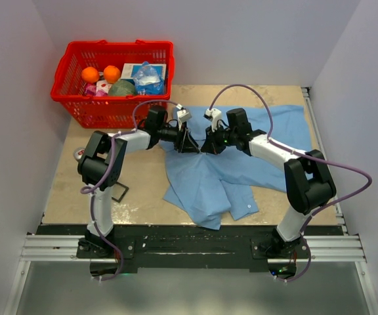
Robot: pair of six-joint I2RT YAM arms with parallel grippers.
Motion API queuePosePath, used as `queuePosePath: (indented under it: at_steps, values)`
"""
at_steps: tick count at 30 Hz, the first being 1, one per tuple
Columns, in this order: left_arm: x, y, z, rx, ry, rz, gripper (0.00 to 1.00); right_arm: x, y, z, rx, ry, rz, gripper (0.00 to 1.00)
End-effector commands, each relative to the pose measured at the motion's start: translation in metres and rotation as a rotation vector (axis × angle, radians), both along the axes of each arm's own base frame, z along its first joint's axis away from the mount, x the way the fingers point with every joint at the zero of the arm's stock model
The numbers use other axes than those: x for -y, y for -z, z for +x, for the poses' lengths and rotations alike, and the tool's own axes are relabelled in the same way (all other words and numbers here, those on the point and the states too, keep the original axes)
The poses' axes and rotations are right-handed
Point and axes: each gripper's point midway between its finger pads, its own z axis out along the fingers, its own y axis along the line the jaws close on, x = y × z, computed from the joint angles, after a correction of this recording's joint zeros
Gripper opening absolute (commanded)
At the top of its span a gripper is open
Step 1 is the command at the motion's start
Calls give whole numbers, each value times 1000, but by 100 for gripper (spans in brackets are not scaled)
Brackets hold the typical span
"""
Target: Remove the brooch from the garment
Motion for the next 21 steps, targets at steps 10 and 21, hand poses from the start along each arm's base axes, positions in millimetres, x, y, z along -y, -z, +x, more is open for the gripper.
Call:
queuePosePath:
  at_steps: [10, 21]
  values:
    - [13, 3, -4, 130, 127, 16, 45, 0, 9, -6, -44, -26, 23, 0]
    - [20, 45, -12, -22, -118, 196, 47, 42, 52, 17, -212, 255, 30, 0]
